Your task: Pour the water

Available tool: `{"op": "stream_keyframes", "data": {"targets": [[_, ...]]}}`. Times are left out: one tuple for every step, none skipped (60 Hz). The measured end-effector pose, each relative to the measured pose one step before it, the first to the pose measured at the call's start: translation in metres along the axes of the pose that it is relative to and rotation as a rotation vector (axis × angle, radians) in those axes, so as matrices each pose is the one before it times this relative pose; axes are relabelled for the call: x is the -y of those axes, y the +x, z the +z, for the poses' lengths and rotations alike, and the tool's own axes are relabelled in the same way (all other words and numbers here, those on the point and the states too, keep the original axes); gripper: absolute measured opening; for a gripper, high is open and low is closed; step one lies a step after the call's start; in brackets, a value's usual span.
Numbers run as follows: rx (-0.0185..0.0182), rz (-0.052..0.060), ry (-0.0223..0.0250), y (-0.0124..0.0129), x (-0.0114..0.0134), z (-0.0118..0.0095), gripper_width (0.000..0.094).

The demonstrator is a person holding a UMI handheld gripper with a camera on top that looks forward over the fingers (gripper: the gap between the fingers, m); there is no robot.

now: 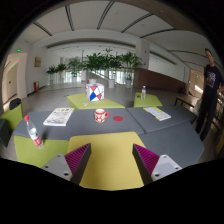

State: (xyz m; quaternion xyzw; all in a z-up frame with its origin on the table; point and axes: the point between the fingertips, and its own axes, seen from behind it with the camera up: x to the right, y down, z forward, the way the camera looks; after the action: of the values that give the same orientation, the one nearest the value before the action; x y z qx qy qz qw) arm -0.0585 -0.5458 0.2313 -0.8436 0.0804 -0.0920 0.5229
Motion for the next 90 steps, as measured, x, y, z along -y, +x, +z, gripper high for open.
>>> {"op": "stream_keyframes", "data": {"targets": [[-0.00052,0.0021,0.00225,-0.00004,0.00059,-0.00002,0.0859],[-0.00096,0.0015,0.00251,-0.00003,0.0006,0.00001,0.0858],[-0.00124,0.0014,0.00181,-0.00014,0.0004,0.00004,0.0858],[-0.00144,0.0007,0.00047,-0.00022,-0.00001,0.00012,0.0855],[-0.00179,0.0002,-0.00009,-0.00045,-0.00012,0.0,0.0857],[-0.00146,-0.0002,0.00012,-0.00028,-0.00006,0.00019,0.0853],[-0.00064,-0.0007,0.00054,0.00072,0.00014,-0.0011,0.0853],[-0.00153,-0.0018,0.00027,-0.00134,-0.00091,0.00028,0.0856],[-0.00145,-0.0013,-0.00041,-0.00049,-0.00069,-0.00014,0.0854],[-0.00179,-0.0007,0.00011,-0.00071,-0.00028,0.00015,0.0856],[-0.00156,-0.0012,0.00033,-0.00112,-0.00087,-0.00066,0.0857],[-0.00032,-0.002,0.00047,-0.00183,-0.00099,-0.00052,0.0856],[0.00097,-0.0027,0.00002,-0.00242,-0.00126,-0.00097,0.0857],[-0.00032,-0.0028,-0.00049,-0.00195,-0.00118,-0.001,0.0855],[0.00015,-0.0027,-0.00037,-0.00255,-0.00123,-0.00099,0.0854],[0.00127,-0.003,-0.00001,-0.00414,-0.00135,-0.00081,0.0856],[0.00217,-0.0033,0.00024,-0.00487,-0.00209,-0.00018,0.0854],[0.00442,-0.004,-0.00068,-0.00552,-0.00224,-0.0004,0.0854],[0.00627,-0.0037,-0.00065,-0.00621,-0.00219,-0.00046,0.0855],[0.0079,-0.003,0.00033,-0.00722,-0.00216,-0.00015,0.0855],[0.00819,-0.0016,0.00138,-0.00709,-0.00167,-0.00063,0.0856],[0.00821,-0.0004,0.00083,-0.00789,-0.00205,-0.00069,0.0855],[0.00786,0.0005,-0.00044,-0.00834,-0.00243,-0.00056,0.0854],[0.009,0.0003,-0.00118,-0.00871,-0.00277,-0.00049,0.0853],[0.0102,0.0001,-0.00159,-0.00908,-0.00263,-0.00008,0.0854],[0.01224,-0.001,-0.00184,-0.0105,-0.00317,-0.00034,0.0855],[0.01343,-0.0018,-0.00166,-0.01041,-0.003,-0.00031,0.0854],[0.0157,-0.0018,-0.00158,-0.00748,-0.0023,-0.00683,0.0854],[0.01442,-0.0031,-0.00014,-0.01105,-0.00265,0.00023,0.0853],[0.01499,-0.0037,0.00012,-0.01135,-0.00242,0.00031,0.0855],[0.01489,-0.0045,-0.00076,-0.01157,-0.00316,0.00075,0.0853],[0.01497,-0.0059,-0.00112,-0.01244,-0.00332,0.00094,0.0853],[0.01528,-0.0064,-0.00239,-0.01263,-0.00274,0.00129,0.0853],[0.01553,-0.0061,-0.00237,-0.01235,-0.00321,0.00187,0.0853],[0.01497,-0.0061,-0.00222,-0.01264,-0.00248,0.00259,0.0853],[0.01342,-0.0057,-0.00166,-0.01302,-0.00241,0.00283,0.0854],[0.01274,-0.0044,-0.00027,-0.01233,-0.0012,0.00327,0.0853],[0.01159,-0.0031,0.00069,-0.01193,-0.00154,0.00373,0.0857],[0.01233,-0.0024,0.00149,-0.01257,-0.00099,0.00362,0.0858],[0.01252,-0.0021,0.0026,-0.01279,-0.00035,0.00439,0.0856],[0.0111,-0.0013,0.00289,-0.01147,-0.0002,0.00486,0.0855],[0.01021,-0.0006,0.00258,-0.01121,-0.00018,0.00448,0.0856],[0.00954,0.0003,0.0038,-0.01047,0.00029,0.00541,0.0859],[0.00891,0.0015,0.00564,-0.00946,0.00084,0.00606,0.0859],[0.00818,0.0016,0.00769,-0.00938,0.00136,0.0057,0.0858],[0.0067,0.0016,0.00799,-0.00855,0.00168,0.00662,0.0857],[0.00529,0.0013,0.00693,-0.00833,0.00152,0.0071,0.0856],[0.00449,0.0012,0.00507,-0.00796,0.00124,0.00739,0.0856],[0.00297,0.0015,0.00403,-0.00682,0.00119,0.00772,0.0854],[0.00248,0.0019,0.00401,-0.00573,0.00146,0.0071,0.0856],[0.00214,0.0019,0.00441,-0.00579,0.00197,0.00824,0.0855],[0.00251,0.0018,0.00451,-0.00565,0.0021,0.00858,0.0853],[0.00307,0.0006,0.00419,-0.00599,0.00192,0.00849,0.0853],[0.00294,-0.0009,0.0039,-0.00481,0.00167,0.00809,0.0857],[0.00199,-0.0012,0.00294,-0.00463,0.00131,0.00833,0.0855],[0.00031,-0.0013,0.00135,-0.00383,0.00097,0.00837,0.0854],[-0.00011,-0.001,0.00087,-0.00382,0.0003,0.00807,0.0854],[0.00018,-0.0002,0.00201,-0.00527,-0.00013,0.0098,0.0858],[0.00181,-0.0006,0.00163,-0.00391,0.00027,0.00819,0.0856],[0.00213,-0.0016,0.00085,-0.00177,0.001,0.00585,0.0855],[0.00096,-0.0007,0.00153,-0.00387,-0.00009,0.00986,0.0856],[0.00115,-0.0039,0.00137,-0.00167,-0.00011,0.00534,0.0854],[-0.00112,-0.0045,0.0034,-0.00284,-0.00094,0.01166,0.0855],[-0.00201,-0.003,0.00196,-0.00126,-0.00045,0.00709,0.085],[-0.00218,-0.0023,0.00098,-0.00321,-0.00148,0.00427,0.085],[-0.00122,-0.0009,0.00202,-0.00123,-0.00065,0.00604,0.0851],[-0.00052,-0.0009,0.00311,-0.00127,-0.00035,0.00565,0.0851],[-0.00097,-0.0011,0.00302,-0.00099,-0.00025,0.00622,0.0849],[-0.00219,-0.0011,0.00278,-0.00065,-0.00043,0.006,0.0849],[-0.00298,-0.0007,0.003,-0.00024,-0.00049,0.00578,0.0849],[-0.00371,-0.0005,0.00284,-0.00003,-0.00034,0.00585,0.0846],[-0.00438,-0.0013,0.00259,0.00003,-0.00044,0.00858,0.0838],[-0.00325,0.0003,0.00178,-0.00018,-0.00032,0.00673,0.0829],[-0.00202,0.0005,0.00204,-0.00013,0.00017,0.00506,0.082],[-0.00316,0.0012,0.0038,0.00018,0.0003,0.00456,0.081],[-0.00293,0.0015,0.00503,0.00008,0.00055,0.00427,0.0801],[-0.00286,0.0015,0.00501,0.0001,0.00074,0.00389,0.0787],[-0.00206,0.0003,0.00482,-0.00014,0.00064,0.00411,0.0776],[-0.00034,-0.0017,0.00425,-0.00038,0.00071,0.00356,0.0748],[0.00099,-0.0033,0.00463,-0.00059,0.00084,0.00326,0.0728],[0.00057,-0.0051,0.00513,0.00155,0.00264,0.00056,0.0698],[-0.00173,-0.0049,0.00985,-0.00154,-0.00065,0.00731,0.0642],[0.00172,-0.0062,0.00794,-0.00081,0.00156,0.00172,0.0608],[0.00244,-0.004,0.00769,-0.00119,0.00155,0.00167,0.0574],[-0.00061,-0.0018,0.00674,-0.0002,0.00116,0.00171,0.0526],[0.00295,0.0025,0.00515,-0.00064,0.00051,0.00154,0.0526],[0.00347,0.0026,0.00411,-0.00048,0.00026,0.0017,0.0519],[0.00191,0.0008,0.0016,-0.00013,0.00001,0.00125,0.0501],[0.00133,0.0004,0.00313,0.0008,0.0017,0.00208,0.0491],[0.00049,0.0011,0.00305,-0.00143,0.00139,-0.00106,0.0477]]}}
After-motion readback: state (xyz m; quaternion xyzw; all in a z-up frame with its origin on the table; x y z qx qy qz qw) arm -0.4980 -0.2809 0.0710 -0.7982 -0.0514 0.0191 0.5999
